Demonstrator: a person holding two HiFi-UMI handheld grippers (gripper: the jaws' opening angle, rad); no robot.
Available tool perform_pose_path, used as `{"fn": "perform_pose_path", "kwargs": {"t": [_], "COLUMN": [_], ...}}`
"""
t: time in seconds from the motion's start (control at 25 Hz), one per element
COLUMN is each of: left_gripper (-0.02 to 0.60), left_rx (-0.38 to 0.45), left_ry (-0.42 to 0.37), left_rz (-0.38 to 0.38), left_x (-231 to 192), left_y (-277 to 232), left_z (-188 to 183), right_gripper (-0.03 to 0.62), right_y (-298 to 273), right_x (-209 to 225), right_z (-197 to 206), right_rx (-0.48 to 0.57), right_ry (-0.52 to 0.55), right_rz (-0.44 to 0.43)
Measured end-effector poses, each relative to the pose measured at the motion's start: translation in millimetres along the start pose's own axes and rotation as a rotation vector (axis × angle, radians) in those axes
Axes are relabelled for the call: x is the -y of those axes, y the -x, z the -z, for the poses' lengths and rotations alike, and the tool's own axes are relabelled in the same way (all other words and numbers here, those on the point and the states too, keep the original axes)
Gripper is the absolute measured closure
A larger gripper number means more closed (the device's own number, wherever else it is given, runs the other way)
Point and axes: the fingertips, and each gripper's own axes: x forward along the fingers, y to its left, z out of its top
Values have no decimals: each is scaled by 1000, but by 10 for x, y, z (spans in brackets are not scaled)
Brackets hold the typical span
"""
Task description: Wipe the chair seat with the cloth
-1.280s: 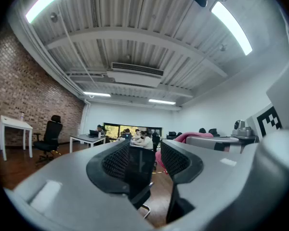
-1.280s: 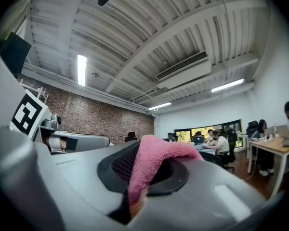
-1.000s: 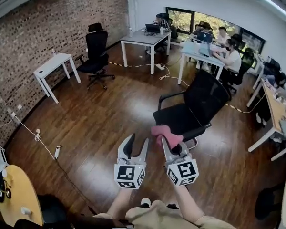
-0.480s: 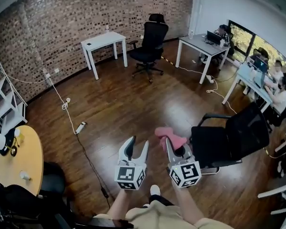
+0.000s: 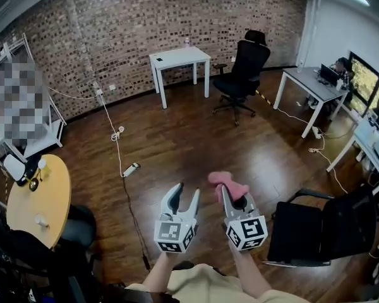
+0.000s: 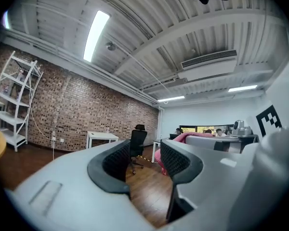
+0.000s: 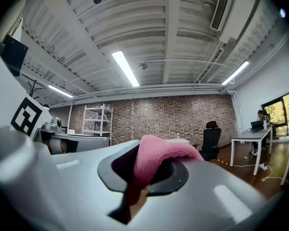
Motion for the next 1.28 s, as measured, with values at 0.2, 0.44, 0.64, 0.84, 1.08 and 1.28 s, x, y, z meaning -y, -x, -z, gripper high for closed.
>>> {"fn": "perform_pose_path", "kwargs": {"t": [0.2, 0.44, 0.64, 0.84, 1.08, 1.28], "left_gripper": [408, 408, 407, 407, 408, 408], "left_rx": [-6, -17, -9, -19, -64, -85], "left_ry": [-10, 7, -10, 2, 37, 42], "left_rz": [-20, 40, 164, 319, 586, 824], "left_x": [-343, -849, -1175, -1081, -197, 955], "left_y": [-447, -1188, -1825, -2421, -2932, -3079], "left_z": [13, 110, 28, 102, 276, 350], "right_gripper": [577, 577, 577, 577, 577, 577], "right_y": [-524, -1244, -1739, -1830, -1352, -431], "right_x": [224, 514, 719, 1105, 1695, 2251], "right_z": [141, 306, 260, 269, 267, 144], "right_rx": [-11, -12, 5, 9, -19, 6], "right_ry": [-26, -19, 2, 15, 27, 37], "right_rz": [-16, 32, 113, 262, 487, 730]}}
